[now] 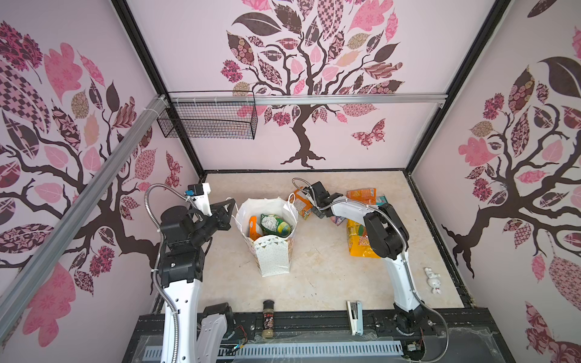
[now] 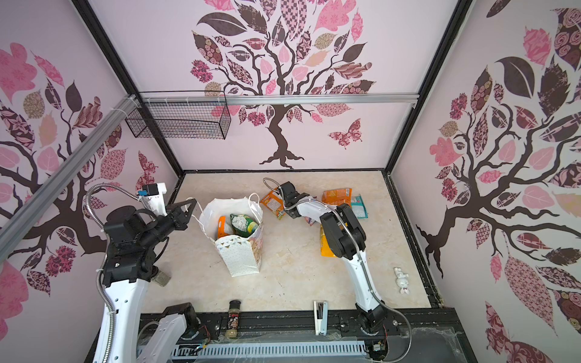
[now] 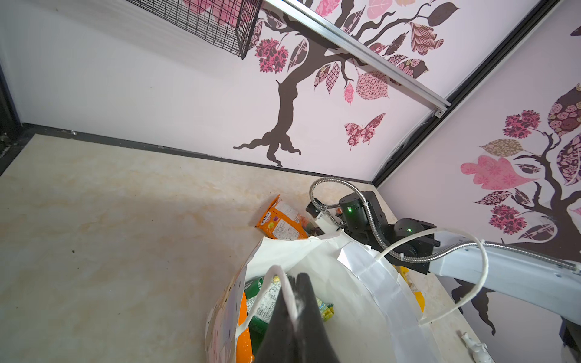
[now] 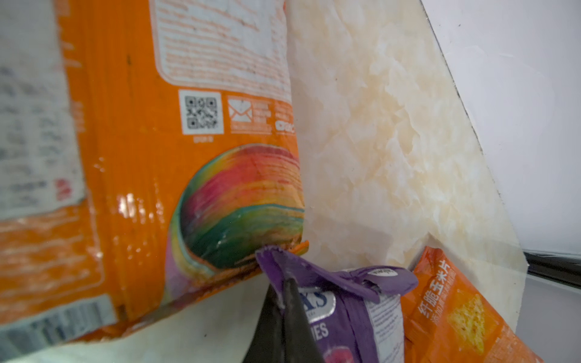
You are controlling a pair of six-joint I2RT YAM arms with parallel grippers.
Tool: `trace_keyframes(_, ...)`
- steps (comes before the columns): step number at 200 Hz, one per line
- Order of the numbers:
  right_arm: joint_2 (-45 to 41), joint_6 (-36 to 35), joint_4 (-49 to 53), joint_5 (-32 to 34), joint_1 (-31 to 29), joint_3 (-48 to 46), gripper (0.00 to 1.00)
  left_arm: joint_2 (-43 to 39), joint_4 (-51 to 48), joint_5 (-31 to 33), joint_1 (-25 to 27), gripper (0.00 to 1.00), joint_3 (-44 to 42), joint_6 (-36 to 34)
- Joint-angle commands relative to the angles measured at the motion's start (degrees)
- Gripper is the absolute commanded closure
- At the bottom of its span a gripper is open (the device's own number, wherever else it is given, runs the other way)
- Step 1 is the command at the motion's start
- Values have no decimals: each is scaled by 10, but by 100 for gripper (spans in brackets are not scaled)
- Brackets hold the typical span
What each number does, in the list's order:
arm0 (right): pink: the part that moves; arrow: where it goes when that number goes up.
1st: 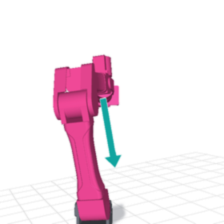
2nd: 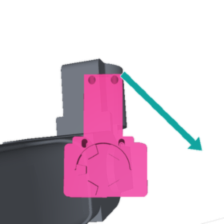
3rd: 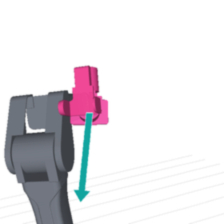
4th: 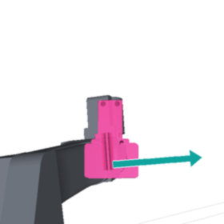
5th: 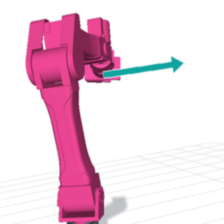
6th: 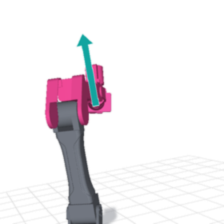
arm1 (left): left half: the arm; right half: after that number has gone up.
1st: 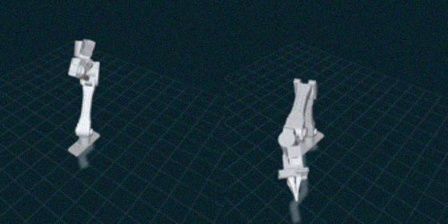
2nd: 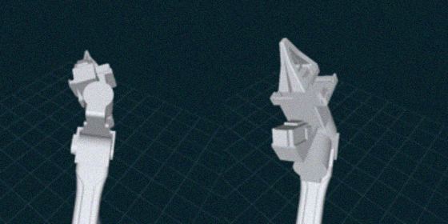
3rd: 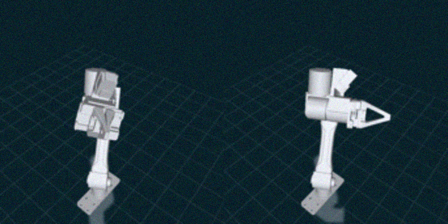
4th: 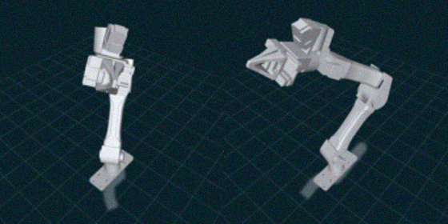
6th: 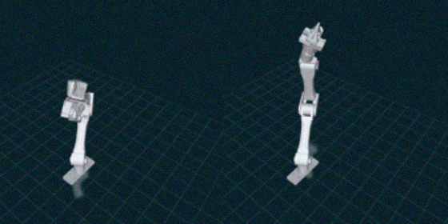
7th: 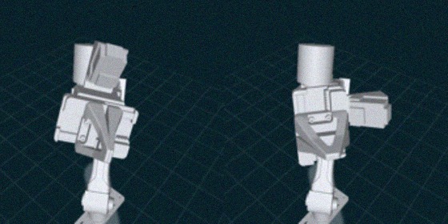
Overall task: Place the snacks into the paper bag
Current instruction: 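Close the right gripper on the purple packet's top edge, then lift the purple packet with the right gripper toward the bag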
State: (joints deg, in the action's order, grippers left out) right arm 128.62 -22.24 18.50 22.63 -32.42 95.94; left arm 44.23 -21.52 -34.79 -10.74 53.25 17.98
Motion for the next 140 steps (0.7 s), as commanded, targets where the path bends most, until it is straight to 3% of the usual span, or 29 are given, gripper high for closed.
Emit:
trace_keyframes(1, -94, 55, 21, -30, 3, -18, 100, -6, 14, 21, -3, 100, 1, -7)
trace_keyframes(37, -175, 97, -10, -44, 3, -91, 100, -2, 8, 49, -3, 100, -3, -18)
trace_keyframes(80, -239, 153, -7, -171, 0, -132, 100, -5, 2, 73, -3, 100, -11, -34)
trace_keyframes(102, -265, 193, -7, -177, 0, -148, 100, 6, 0, 75, -2, 100, -7, -38)
trace_keyframes(140, -323, 228, -47, -258, -1, -208, 100, 14, 6, 65, -3, 100, -10, -35)
